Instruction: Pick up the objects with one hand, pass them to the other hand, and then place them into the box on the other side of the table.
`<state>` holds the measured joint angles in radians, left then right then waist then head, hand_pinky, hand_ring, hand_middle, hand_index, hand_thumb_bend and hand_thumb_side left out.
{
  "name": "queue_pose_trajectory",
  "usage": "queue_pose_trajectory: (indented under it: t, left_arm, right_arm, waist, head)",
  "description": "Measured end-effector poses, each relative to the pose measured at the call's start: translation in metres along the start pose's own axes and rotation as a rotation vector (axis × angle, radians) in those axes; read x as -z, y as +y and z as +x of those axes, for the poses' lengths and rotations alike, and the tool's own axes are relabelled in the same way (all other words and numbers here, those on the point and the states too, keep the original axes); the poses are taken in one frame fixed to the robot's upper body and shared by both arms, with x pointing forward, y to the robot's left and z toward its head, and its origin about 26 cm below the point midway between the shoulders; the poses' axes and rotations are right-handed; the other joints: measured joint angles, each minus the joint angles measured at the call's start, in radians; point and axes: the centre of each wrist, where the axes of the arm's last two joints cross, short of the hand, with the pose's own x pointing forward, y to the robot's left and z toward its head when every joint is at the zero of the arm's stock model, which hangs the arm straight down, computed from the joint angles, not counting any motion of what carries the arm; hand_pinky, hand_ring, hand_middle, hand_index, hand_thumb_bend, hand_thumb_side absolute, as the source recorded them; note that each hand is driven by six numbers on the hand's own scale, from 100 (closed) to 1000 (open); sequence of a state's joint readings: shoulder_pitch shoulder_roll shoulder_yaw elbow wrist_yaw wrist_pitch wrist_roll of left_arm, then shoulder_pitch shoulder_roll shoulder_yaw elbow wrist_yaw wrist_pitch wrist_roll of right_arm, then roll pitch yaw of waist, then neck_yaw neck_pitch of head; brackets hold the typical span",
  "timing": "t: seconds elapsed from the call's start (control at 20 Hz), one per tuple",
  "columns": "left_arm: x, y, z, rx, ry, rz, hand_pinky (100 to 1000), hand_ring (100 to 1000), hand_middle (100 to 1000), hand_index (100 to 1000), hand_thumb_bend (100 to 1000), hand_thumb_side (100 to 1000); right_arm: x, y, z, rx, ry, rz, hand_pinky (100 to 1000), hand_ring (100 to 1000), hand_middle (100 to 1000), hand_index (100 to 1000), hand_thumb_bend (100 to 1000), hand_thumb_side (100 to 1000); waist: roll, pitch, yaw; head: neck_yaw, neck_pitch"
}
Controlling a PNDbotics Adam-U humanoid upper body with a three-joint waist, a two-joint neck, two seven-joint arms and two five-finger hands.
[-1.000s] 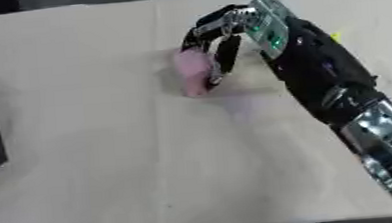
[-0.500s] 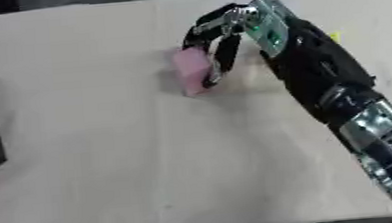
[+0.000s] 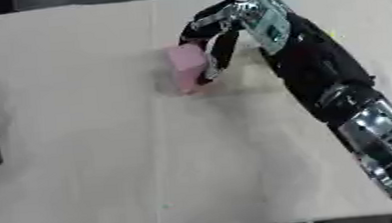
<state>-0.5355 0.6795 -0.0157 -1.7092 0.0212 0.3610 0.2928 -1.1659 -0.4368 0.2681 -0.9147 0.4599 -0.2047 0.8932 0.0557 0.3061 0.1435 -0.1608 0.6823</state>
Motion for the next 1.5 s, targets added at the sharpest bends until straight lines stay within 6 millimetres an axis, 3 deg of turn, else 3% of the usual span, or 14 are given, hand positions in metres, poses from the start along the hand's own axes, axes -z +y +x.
queue_pose_trajectory:
  t: [0.4, 0.65, 1.1, 1.5]
  left_arm:
    - [-0.001, 0.001, -0.003, 0.007, 0.009, 0.0, 854, 690, 681, 777, 523, 566]
    - [-0.003, 0.002, -0.005, 0.012, 0.016, 0.001, 853, 691, 683, 777, 524, 565]
    - [-0.003, 0.004, -0.007, 0.023, 0.019, 0.003, 852, 692, 683, 777, 528, 562]
    - [0.0, 0.007, -0.002, 0.041, -0.007, -0.01, 851, 698, 688, 782, 542, 559]
  right_arm:
    - [-0.022, -0.019, 0.022, 0.044, -0.062, -0.186, 808, 705, 505, 543, 418, 100]
    - [-0.042, -0.02, 0.034, 0.107, -0.096, -0.355, 804, 694, 493, 542, 416, 100]
    - [-0.074, -0.006, 0.056, 0.204, -0.129, -0.585, 802, 678, 484, 543, 412, 100]
    - [-0.081, 0.018, 0.078, 0.266, -0.173, -0.733, 797, 669, 483, 545, 409, 100]
  waist:
    - [0.0, -0.001, -0.021]
    - [0.004, -0.004, -0.041]
    - [0.019, -0.027, -0.072]
    - [0.027, -0.039, -0.089]
  head:
    - [0.004, 0.001]
    - [0.008, 0.001]
    - [0.016, 0.0]
    - [0.024, -0.004]
